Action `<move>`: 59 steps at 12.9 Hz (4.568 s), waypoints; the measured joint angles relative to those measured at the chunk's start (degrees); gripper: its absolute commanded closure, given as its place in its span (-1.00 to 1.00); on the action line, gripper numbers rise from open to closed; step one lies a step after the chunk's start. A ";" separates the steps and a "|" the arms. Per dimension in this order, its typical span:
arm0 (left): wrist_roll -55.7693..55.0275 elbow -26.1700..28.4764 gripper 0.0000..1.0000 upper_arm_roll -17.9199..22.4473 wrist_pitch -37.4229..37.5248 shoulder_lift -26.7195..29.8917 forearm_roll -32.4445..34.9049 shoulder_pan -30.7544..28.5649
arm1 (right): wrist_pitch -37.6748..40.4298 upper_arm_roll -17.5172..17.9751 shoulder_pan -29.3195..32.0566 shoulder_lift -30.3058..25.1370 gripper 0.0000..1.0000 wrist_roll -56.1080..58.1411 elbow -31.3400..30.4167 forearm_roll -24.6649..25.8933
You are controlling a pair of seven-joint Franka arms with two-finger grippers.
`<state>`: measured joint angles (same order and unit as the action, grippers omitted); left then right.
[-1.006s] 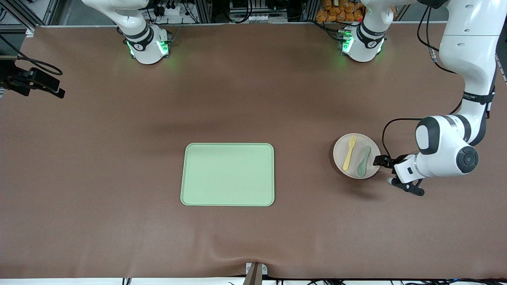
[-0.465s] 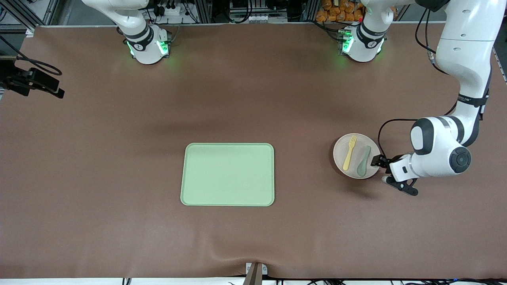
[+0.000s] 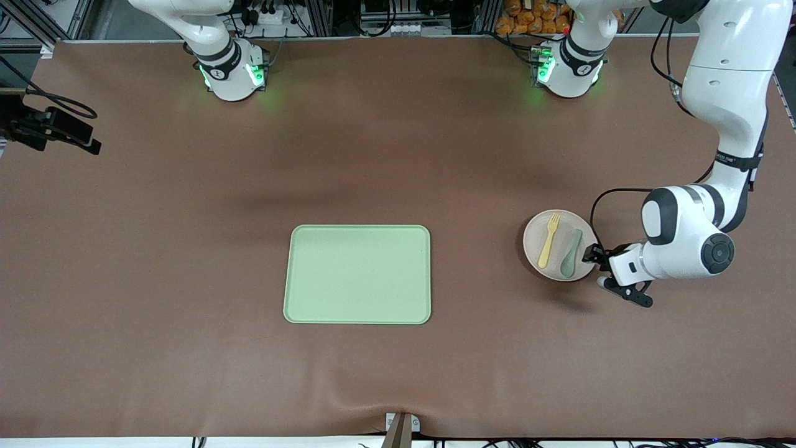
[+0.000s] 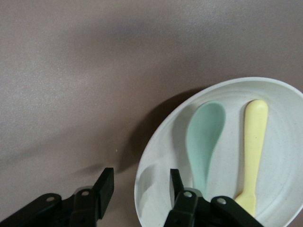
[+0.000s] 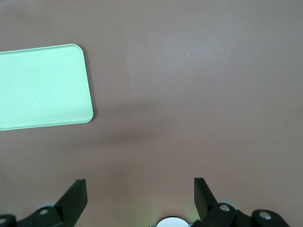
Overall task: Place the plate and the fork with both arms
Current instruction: 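Lower the left gripper and grasp the white plate's rim, then slide the plate with the left gripper onto the green tray, then release the plate with the left gripper while the right gripper approaches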
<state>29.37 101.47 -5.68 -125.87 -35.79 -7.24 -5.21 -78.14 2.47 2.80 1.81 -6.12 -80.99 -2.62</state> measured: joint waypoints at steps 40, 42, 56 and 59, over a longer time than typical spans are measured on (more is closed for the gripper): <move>-19.61 -14.24 1.00 -8.93 3.26 -1.86 -6.29 11.49 | 0.00 0.13 0.39 0.07 -1.00 0.00 -0.34 -1.09; -26.15 -17.45 1.00 -8.91 3.26 -3.78 -6.29 14.79 | 0.01 0.14 0.39 0.23 -1.00 0.00 -0.54 -1.09; -49.09 -27.76 1.00 -7.91 -4.34 -15.58 -6.29 27.58 | -1.30 0.22 0.86 12.92 -1.00 0.01 -1.28 -1.08; -49.63 -27.91 1.00 -7.90 -5.47 -17.00 -6.29 28.42 | -3.66 0.59 0.78 14.89 -1.00 0.49 -1.25 -1.08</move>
<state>-20.26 73.56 -13.58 -131.34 -52.79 -13.53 23.20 -81.80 3.06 3.57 16.69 -5.62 -82.24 -3.71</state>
